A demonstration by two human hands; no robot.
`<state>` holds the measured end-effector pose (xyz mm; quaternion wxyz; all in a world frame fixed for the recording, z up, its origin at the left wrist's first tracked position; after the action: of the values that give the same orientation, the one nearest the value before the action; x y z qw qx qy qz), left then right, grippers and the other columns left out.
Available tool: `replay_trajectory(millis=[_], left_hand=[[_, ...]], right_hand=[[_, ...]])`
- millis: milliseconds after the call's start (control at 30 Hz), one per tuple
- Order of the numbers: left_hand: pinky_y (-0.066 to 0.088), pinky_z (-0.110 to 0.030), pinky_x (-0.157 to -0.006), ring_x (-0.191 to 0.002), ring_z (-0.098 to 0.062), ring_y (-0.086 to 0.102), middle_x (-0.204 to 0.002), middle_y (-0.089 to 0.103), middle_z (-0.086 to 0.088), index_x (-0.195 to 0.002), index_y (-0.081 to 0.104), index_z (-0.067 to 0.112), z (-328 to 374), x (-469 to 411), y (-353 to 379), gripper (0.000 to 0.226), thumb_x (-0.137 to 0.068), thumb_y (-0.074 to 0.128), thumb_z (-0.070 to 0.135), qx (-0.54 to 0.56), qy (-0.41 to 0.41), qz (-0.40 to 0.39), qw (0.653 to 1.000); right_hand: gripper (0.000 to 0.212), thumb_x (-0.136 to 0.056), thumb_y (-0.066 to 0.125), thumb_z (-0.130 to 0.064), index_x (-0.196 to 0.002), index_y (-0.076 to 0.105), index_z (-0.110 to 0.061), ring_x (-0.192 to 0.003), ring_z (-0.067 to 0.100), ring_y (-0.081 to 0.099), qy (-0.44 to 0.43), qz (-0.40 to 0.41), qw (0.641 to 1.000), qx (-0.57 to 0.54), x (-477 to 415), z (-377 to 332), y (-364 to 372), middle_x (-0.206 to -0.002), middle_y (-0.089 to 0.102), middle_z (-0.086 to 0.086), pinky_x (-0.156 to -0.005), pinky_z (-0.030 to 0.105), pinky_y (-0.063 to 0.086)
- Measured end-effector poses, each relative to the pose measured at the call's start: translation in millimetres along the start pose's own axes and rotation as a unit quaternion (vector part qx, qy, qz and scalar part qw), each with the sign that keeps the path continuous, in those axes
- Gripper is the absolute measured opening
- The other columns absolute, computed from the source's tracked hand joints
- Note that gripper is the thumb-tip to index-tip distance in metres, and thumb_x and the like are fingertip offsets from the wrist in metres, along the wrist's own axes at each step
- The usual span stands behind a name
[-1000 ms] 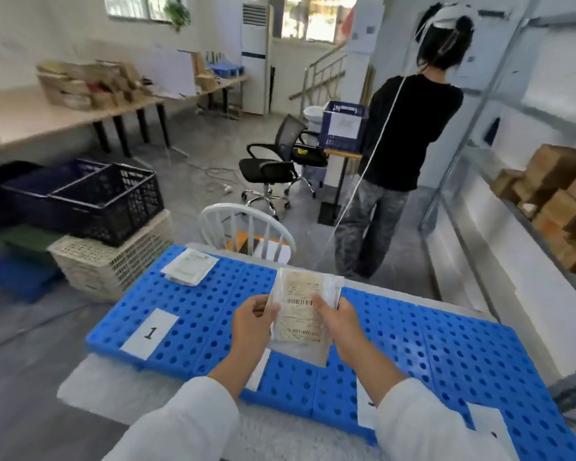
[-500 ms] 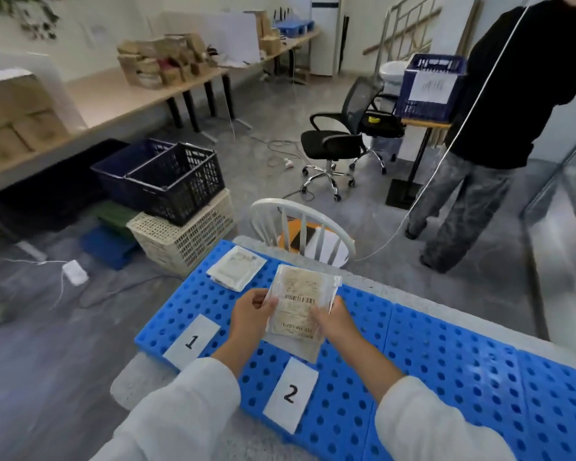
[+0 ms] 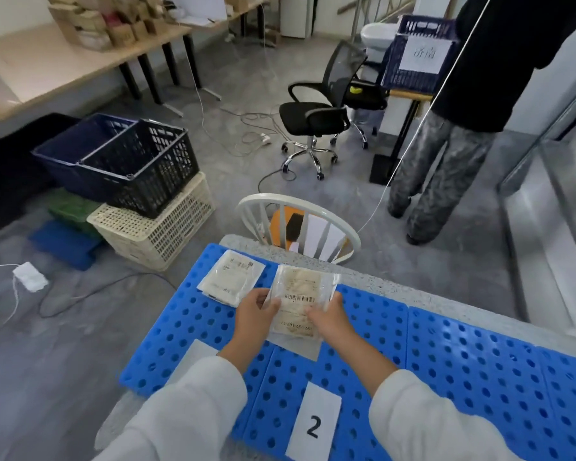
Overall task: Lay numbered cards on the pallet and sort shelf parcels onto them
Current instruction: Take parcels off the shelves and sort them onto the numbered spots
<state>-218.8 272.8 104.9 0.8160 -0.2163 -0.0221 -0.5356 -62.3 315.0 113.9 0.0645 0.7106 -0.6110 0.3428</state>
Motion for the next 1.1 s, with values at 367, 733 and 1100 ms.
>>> replay_trajectory(millis=[367, 733, 1100], left_hand=[[0.046, -0.019, -0.068, -0.087, -0.007, 0.059, -0.095, 0.062, 0.01, -0.1, 0.058, 0.024, -30.7, -114.9, -96.1, 0.011, -0.092, 0.061, 0.016, -0.026, -0.031, -0.036, 0.999], [0.04, -0.014, -0.055, -0.076, -0.001, 0.058, -0.085, 0.06, 0.016, -0.093, 0.057, 0.026, -49.5, -193.6, -115.0, 0.011, -0.09, 0.062, 0.016, -0.076, -0.059, -0.073, 0.993], [0.043, -0.01, -0.054, -0.081, -0.005, 0.059, -0.087, 0.055, 0.016, -0.084, 0.056, 0.027, -71.3, -206.9, -114.8, 0.022, -0.088, 0.064, 0.007, -0.149, -0.031, -0.099, 0.983]], right_hand=[[0.022, -0.093, 0.059, -0.022, -0.103, 0.063, -0.003, -0.081, 0.026, 0.064, -0.001, 0.034, 0.996, 0.079, -58.8, -57.9, 105.9, -0.099, 0.066, 0.014, -0.07, 0.037, 0.052], [0.024, -0.093, 0.058, -0.013, -0.116, 0.054, -0.012, -0.102, 0.028, 0.063, 0.068, -0.008, 0.995, 0.073, -113.8, -70.5, 158.0, -0.113, 0.062, 0.011, -0.088, 0.046, 0.055], [0.034, -0.098, 0.048, -0.021, -0.13, 0.05, -0.014, -0.093, 0.023, 0.062, 0.078, -0.015, 0.986, 0.145, -119.9, -45.2, 178.5, -0.126, 0.056, 0.01, -0.065, 0.03, 0.048]])
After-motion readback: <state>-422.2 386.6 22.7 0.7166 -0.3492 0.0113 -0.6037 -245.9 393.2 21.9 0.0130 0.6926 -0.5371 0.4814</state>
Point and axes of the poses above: each hand's wrist, its own x-axis away from the middle knuckle, its own y-axis out of the palm, z = x × y, the point moved 2 cm from there along -x, towards the middle knuckle
